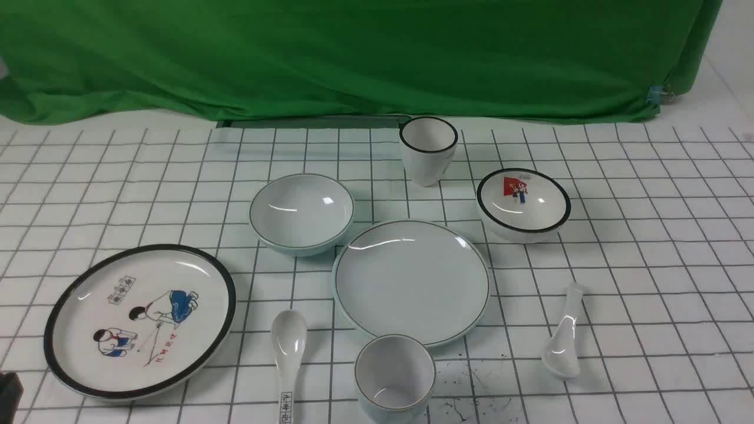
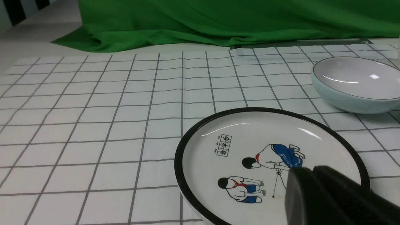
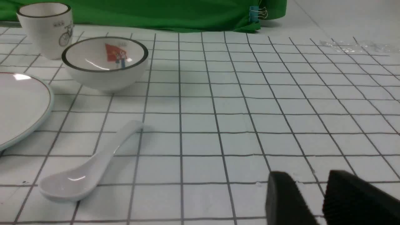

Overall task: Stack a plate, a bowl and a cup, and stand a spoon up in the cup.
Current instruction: Use the left arm to grab a blue rice bowl

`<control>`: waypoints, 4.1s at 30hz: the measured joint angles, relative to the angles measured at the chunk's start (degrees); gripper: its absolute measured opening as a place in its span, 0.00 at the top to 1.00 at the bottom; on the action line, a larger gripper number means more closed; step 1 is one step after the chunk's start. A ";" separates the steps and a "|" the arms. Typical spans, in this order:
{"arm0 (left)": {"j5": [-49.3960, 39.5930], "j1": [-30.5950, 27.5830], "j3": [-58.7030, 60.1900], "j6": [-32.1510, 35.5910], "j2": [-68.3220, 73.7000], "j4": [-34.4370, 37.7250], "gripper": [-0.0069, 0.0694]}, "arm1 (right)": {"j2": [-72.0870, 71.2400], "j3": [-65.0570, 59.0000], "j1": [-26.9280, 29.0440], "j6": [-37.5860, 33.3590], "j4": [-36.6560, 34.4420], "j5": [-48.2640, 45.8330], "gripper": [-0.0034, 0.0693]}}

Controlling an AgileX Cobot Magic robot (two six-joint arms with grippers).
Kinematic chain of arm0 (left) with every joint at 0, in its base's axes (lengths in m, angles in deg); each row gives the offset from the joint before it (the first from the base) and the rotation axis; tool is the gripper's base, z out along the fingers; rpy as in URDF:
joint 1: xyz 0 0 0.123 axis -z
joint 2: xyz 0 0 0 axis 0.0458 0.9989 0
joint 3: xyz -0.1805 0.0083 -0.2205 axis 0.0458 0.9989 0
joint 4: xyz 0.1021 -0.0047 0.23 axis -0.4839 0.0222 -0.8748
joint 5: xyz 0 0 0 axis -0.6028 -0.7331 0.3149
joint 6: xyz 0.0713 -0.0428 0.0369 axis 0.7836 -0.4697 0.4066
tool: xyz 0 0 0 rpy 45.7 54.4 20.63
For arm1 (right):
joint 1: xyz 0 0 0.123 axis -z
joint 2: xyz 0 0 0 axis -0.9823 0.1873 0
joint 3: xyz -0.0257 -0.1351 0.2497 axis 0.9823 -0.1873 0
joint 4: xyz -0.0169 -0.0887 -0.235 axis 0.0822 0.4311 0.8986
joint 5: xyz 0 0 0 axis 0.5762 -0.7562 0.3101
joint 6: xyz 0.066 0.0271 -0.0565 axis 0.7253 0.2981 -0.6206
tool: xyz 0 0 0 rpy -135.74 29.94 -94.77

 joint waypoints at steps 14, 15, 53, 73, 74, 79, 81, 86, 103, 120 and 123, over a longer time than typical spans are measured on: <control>0.00 0.00 0.00 0.06 0.00 0.00 0.95 | 0.00 0.00 0.00 0.00 0.00 0.00 0.62; 0.00 0.00 0.00 0.06 0.00 0.00 0.95 | 0.00 0.00 0.00 0.00 0.00 0.00 0.62; 0.00 0.00 0.00 0.00 0.00 0.49 0.95 | 0.00 0.00 0.00 4.45 0.00 0.05 0.62; 6.36 0.00 0.00 -25.98 0.00 39.37 0.95 | 0.00 0.00 0.05 52.40 -8.10 0.61 0.62; 6.19 0.00 -0.17 -25.98 0.00 39.18 0.95 | 0.00 0.00 -0.02 51.07 -8.02 1.29 0.62; -3.27 0.00 -13.07 -19.86 1.92 29.04 0.95 | 1.45 2.98 -3.67 34.05 -7.72 3.74 0.78; -7.81 0.00 -18.81 -19.16 6.05 22.88 0.95 | 4.16 6.28 -4.95 27.76 -7.65 2.97 0.88; -23.79 0.00 -36.95 -11.83 25.00 8.15 0.95 | 19.27 20.19 -7.69 7.92 -7.59 -2.56 0.93; -41.76 12.77 -64.18 5.49 69.40 -1.21 0.95 | 59.21 49.06 -20.19 -15.37 -8.57 -33.92 0.93; -37.41 13.38 -90.62 1.56 109.58 5.77 0.40 | 72.27 54.96 -32.39 -16.62 -8.87 -33.44 0.93; -37.28 12.08 -93.37 1.56 114.04 6.70 0.33 | 72.27 54.96 -32.40 -16.62 -8.83 -33.06 0.93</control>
